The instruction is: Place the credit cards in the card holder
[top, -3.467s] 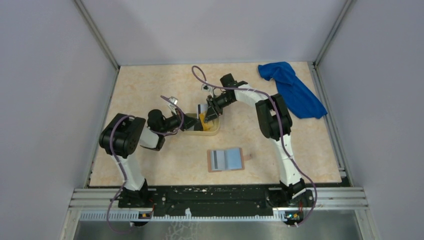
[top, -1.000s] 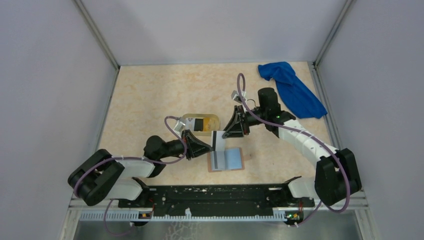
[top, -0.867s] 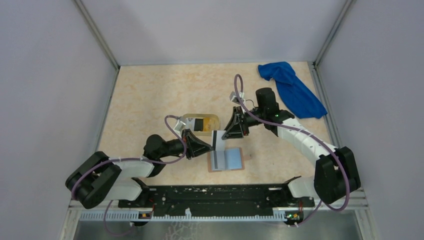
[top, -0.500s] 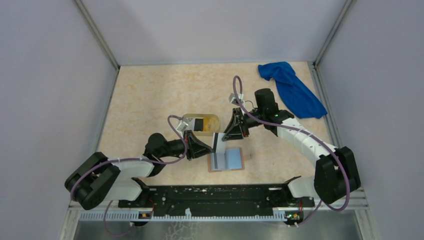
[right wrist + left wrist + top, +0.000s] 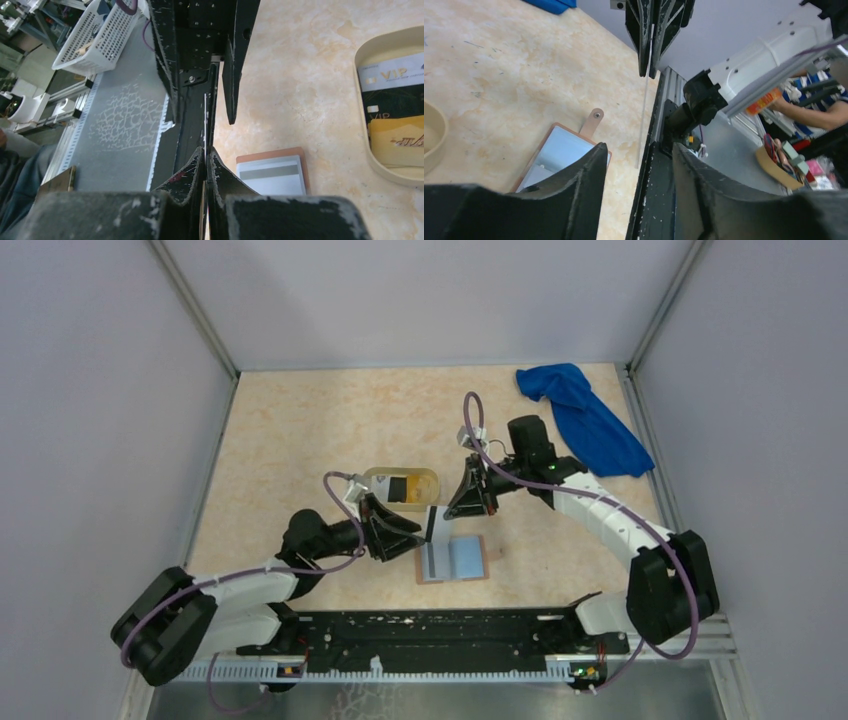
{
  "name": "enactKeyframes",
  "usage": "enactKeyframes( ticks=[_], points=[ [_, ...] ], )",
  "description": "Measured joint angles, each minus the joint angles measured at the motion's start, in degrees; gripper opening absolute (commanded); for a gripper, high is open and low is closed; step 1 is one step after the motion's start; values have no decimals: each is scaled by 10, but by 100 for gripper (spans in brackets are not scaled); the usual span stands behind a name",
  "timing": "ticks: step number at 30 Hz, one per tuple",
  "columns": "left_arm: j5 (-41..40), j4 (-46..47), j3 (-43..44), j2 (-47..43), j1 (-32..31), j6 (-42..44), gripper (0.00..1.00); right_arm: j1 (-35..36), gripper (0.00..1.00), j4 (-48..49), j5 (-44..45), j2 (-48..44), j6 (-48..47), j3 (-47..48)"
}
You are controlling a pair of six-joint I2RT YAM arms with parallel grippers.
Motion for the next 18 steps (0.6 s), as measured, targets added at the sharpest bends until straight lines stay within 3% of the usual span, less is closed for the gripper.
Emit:
enactKeyframes(
  ticks=[5, 11, 18],
  points=[
    [-68, -74, -26, -106, 0, 25, 97, -11, 0, 61, 5, -1, 38, -38],
    [-161, -135, -90, -224, 0, 37, 99, -17, 0, 59, 42, -4, 24, -90],
    [-212, -152, -118, -247, 0, 9, 99, -31, 0, 92, 42, -28, 23, -185]
  ],
)
